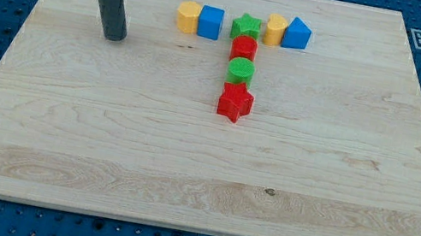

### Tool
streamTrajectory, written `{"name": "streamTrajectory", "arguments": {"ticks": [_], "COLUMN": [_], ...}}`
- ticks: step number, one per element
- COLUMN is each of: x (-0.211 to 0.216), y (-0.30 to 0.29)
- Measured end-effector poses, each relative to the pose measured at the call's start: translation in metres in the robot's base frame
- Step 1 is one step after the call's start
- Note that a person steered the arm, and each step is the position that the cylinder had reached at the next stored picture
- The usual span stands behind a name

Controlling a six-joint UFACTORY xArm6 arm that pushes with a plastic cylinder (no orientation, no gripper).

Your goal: Slide the yellow hexagon along with blue cube a bit right

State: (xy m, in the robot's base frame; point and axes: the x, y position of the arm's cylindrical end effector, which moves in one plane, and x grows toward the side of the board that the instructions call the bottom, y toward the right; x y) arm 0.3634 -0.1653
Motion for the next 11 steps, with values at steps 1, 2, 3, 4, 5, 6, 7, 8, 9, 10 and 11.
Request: {"name": "streamTrajectory", "arguments": {"ticks": [1,2,3,4,5,6,7,8,9,10,11], "x": [-0.004,-0.044,-0.051,-0.057,-0.101,-0.11,-0.087,-0.072,-0.06,-0.054,-0.046], "y": [0.003,0.047,0.053,0.053,0.053,0.054,0.069,0.075,0.08,0.084,0.1]}}
